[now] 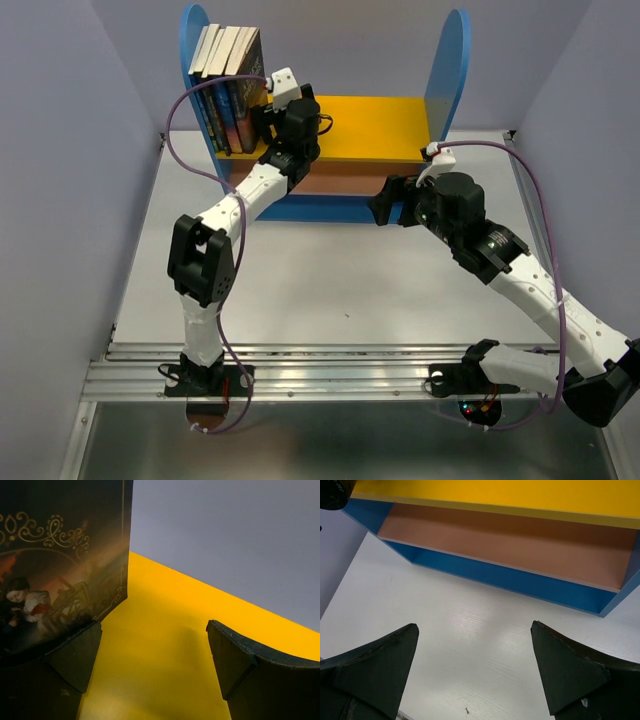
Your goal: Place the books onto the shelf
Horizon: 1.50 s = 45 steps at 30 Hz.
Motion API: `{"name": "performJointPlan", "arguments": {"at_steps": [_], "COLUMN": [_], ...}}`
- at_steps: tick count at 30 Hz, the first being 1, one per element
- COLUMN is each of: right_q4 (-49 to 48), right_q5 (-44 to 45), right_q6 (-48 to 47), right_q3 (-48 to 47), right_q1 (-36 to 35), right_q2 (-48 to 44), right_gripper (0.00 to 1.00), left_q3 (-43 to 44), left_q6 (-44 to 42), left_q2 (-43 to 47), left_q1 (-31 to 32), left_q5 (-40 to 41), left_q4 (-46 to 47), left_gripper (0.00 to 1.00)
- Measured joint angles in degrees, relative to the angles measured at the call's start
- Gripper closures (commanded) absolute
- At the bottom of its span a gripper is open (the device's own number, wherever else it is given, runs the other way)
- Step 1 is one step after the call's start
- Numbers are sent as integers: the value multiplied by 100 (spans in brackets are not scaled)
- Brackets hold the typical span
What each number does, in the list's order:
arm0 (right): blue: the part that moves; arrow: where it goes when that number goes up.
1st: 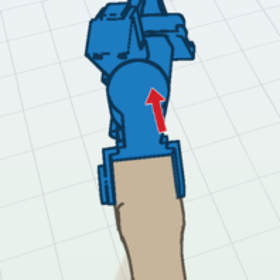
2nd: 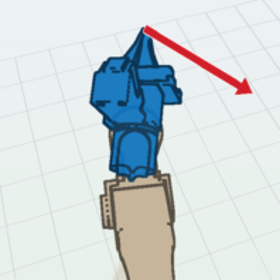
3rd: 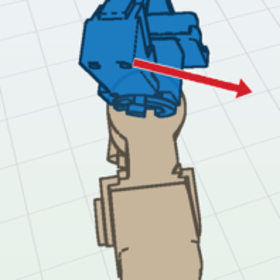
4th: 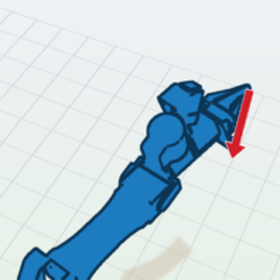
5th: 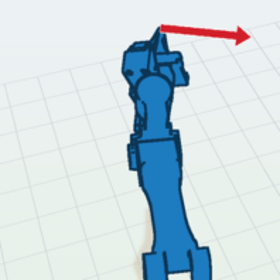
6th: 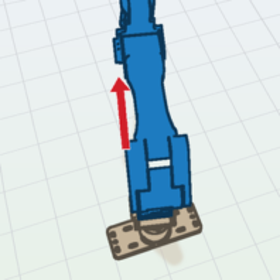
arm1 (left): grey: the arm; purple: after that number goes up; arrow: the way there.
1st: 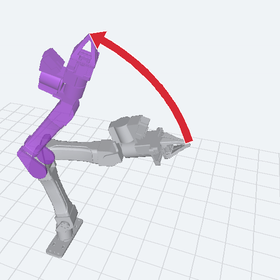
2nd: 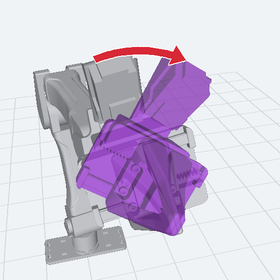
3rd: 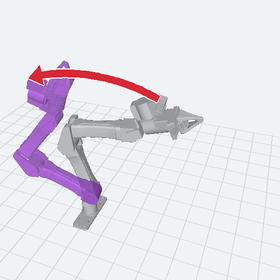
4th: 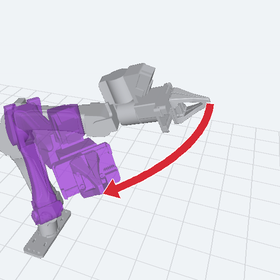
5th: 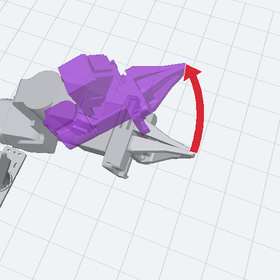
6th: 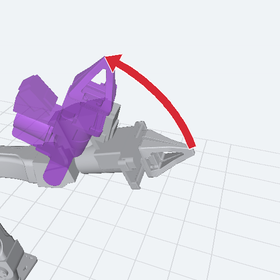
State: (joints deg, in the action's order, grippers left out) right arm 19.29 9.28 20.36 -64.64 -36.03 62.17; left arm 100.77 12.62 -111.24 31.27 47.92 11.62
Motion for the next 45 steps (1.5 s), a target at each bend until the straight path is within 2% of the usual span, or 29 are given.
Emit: {"name": "performJointPlan", "arguments": {"at_steps": [12, 28, 35, 42, 45], "right_q4": [0, -4, -2, -2, -2], "right_q5": [-2, -2, -4, -2, -2], "right_q6": [0, 28, 44, 70, 111], "right_q3": [0, 111, 138, 142, 166], "right_q1": [0, 0, 0, 0, -2], "right_q2": [11, 11, 9, -2, -35], "right_gripper": [0, 0, 0, 0, 0], "left_q3": [199, 199, 151, -470, -612], "left_q6": [343, 527, 516, 553, 551], "left_q2": [-131, 192, 837, 2188, 2889], "left_q1": [-114, -122, -9, 13, 24], "left_q5": [221, -297, -601, -1486, -2127], "left_q4": [-87, -273, -289, -393, -413], "left_gripper": [1, 1, 1, 1, 1]}}
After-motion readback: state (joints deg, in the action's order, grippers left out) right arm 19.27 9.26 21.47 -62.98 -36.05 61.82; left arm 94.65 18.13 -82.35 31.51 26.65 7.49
